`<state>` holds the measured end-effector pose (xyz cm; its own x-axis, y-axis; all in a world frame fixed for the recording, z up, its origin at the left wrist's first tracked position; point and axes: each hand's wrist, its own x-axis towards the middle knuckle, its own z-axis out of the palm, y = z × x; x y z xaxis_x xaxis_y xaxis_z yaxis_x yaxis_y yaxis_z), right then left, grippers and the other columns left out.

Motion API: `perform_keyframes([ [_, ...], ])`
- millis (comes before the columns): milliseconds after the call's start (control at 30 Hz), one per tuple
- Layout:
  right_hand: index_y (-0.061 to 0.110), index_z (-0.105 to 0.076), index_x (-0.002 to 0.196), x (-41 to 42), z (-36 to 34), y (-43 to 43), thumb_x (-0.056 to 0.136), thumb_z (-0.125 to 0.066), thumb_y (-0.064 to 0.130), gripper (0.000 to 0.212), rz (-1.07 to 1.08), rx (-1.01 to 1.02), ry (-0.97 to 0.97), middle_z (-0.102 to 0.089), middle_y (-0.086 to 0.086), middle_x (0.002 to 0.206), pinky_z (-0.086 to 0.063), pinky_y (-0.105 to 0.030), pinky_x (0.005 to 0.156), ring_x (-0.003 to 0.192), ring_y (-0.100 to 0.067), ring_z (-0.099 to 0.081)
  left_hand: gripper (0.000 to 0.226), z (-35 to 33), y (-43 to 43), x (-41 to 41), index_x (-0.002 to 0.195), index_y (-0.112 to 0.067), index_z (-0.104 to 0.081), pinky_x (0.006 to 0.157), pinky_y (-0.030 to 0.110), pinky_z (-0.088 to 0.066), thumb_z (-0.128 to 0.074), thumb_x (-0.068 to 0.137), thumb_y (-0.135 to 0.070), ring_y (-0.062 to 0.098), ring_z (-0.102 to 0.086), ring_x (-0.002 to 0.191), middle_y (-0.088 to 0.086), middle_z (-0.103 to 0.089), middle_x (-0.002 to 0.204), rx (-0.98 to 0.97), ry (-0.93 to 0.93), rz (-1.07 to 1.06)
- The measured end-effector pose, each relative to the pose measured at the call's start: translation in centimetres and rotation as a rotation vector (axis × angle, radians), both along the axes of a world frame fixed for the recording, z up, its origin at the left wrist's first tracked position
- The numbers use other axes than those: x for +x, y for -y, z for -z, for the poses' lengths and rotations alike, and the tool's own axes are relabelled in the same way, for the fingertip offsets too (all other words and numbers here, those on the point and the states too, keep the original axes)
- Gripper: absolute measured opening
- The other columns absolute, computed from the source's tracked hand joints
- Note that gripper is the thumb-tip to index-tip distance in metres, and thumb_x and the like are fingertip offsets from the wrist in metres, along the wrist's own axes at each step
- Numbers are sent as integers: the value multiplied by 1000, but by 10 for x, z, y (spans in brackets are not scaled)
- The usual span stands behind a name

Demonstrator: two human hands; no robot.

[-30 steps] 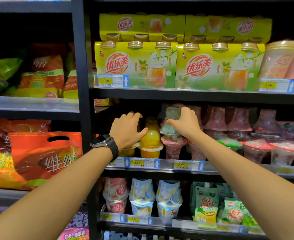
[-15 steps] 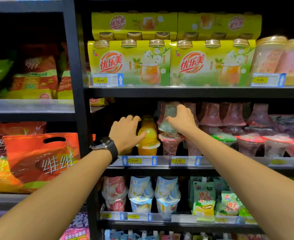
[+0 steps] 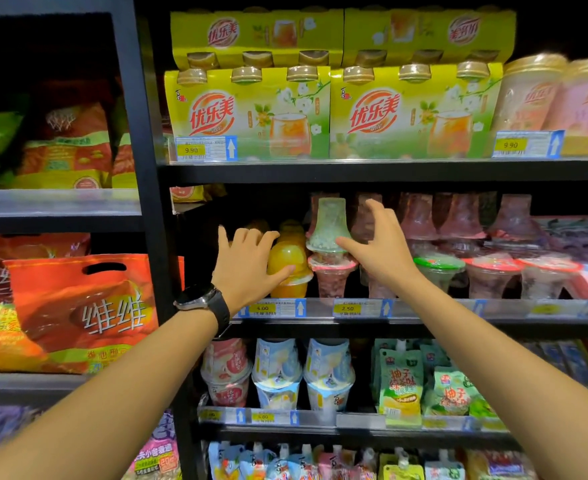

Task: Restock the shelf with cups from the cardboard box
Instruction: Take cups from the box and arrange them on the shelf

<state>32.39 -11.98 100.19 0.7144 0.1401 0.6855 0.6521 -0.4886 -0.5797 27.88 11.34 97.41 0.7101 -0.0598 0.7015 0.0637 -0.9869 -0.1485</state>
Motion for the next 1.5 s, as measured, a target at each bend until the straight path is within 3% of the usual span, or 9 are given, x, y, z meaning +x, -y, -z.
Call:
perform_keyframes([
  [167, 24, -34, 145, -4, 22, 49, 81, -74, 27, 75, 11, 44, 83, -38, 1, 132, -39, -28, 95, 118, -13, -43, 94, -1, 25, -2, 145, -20, -42, 115, 64, -18, -22, 78, -83, 28, -49, 119, 5, -56, 121, -28, 26, 41],
  [467, 22, -44, 138, 12, 42, 114, 79, -73, 40, 68, 210, -293, 75, -44, -2, 128, -41, -40, 100, 122, -23, -43, 94, 11, 59, -1, 150, -15, -31, 117, 60, -19, -30, 80, -79, 25, -46, 126, 4, -53, 133, -156, 73, 148],
  [700, 8, -53, 122, 28, 1, 96, 81, -72, 31, 51, 257, -164, 124, -51, -6, 111, -38, -31, 85, 111, -26, -52, 98, 3, 62, 13, 151, -17, -25, 117, 59, -20, -38, 79, -81, 25, -43, 130, 4, -47, 139, -255, 164, 239],
  [900, -1, -59, 98, 56, -45, 54, 80, -69, 26, 34, 294, -104, -77, -62, -15, 95, -39, -31, 67, 94, -31, -60, 102, -15, 81, 24, 154, -14, -20, 113, 57, -26, -49, 79, -77, 29, -48, 120, 7, -50, 127, -241, 169, 194],
  [1000, -2, -60, 113, 77, -47, 39, 91, -59, 26, 35, 263, -212, -300, -62, -15, 103, -42, -30, 76, 110, -32, -60, 99, -21, 94, 31, 151, -12, -24, 115, 57, -26, -51, 79, -74, 32, -51, 118, 9, -52, 123, -255, 187, 192],
  [1100, 4, -56, 127, 102, -46, 27, 93, -55, 46, 54, 226, -310, -406, -58, -14, 128, -42, -33, 94, 121, -31, -54, 94, -24, 104, 39, 147, -11, -31, 113, 56, -28, -49, 80, -74, 33, -53, 114, 11, -55, 119, -263, 199, 137],
  [1200, 14, -52, 127, 124, -42, 16, 79, -67, 54, 65, 272, -248, -282, -56, -12, 128, -48, -38, 91, 116, -33, -55, 92, -25, 110, 44, 142, -9, -36, 111, 54, -31, -40, 81, -78, 33, -55, 108, 12, -56, 114, -255, 203, 66],
  [1367, 14, -57, 119, 131, -38, 20, 83, -62, 32, 41, 290, -273, -129, -60, -15, 120, -50, -38, 86, 111, -36, -58, 84, -26, 117, 43, 137, -9, -39, 108, 54, -35, -50, 83, -71, 36, -55, 103, 12, -53, 111, -261, 169, 12],
  [1500, 14, -61, 112, 132, -37, 28, 84, -64, 32, 34, 277, -242, -101, -63, -17, 115, -48, -36, 85, 108, -36, -60, 83, -26, 123, 38, 140, -9, -38, 107, 54, -35, -54, 84, -67, 40, -54, 101, 13, -51, 111, -278, 135, 7],
])
